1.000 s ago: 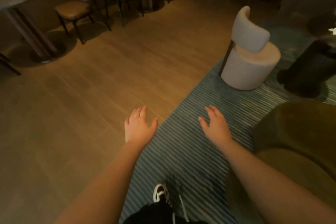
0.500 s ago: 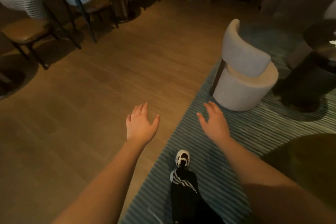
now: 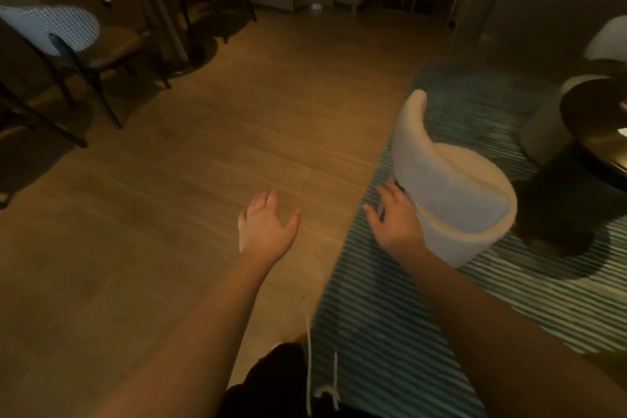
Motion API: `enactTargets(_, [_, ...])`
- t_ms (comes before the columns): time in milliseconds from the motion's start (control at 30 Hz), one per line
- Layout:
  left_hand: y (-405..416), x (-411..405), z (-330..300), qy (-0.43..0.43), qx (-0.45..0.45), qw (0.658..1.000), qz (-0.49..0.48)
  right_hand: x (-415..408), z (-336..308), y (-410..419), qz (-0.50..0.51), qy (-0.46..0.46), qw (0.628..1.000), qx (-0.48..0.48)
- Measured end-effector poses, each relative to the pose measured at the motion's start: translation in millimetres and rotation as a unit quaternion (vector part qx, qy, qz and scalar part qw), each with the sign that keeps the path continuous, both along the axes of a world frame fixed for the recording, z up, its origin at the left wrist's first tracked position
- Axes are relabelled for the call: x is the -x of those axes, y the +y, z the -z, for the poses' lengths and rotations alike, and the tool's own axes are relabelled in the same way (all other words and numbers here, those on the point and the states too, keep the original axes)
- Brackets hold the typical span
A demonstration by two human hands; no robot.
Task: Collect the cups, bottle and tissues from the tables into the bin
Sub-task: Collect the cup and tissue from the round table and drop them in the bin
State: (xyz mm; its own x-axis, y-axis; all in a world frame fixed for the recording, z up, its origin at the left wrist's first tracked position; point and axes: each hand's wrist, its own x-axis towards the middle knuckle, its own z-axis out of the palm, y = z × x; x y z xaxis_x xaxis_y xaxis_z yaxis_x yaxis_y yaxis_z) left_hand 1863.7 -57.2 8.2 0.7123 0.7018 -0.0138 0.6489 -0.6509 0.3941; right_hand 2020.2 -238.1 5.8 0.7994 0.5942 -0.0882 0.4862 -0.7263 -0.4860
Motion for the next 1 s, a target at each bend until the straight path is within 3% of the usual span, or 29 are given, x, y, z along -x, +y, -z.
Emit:
enactTargets(333, [177.0,-239.6,40.1,0.003,-0.004,0.996,0.084,-210.4,45.4,152.7,0.097,-0.027,0.995,-0.014])
enactTargets(533, [290.6,-401.3,33.7,0.032,-0.023,0.986,0.164,-344.1,30.3,249.8,0.178,-0.020,0.984,-0.021])
enactTargets(1000, [329.3,-751.0,42.3,0.016,0.007,0.932,0.361,-599.9,42.0,265.2,0.368,-0.006,0.929,-0.039])
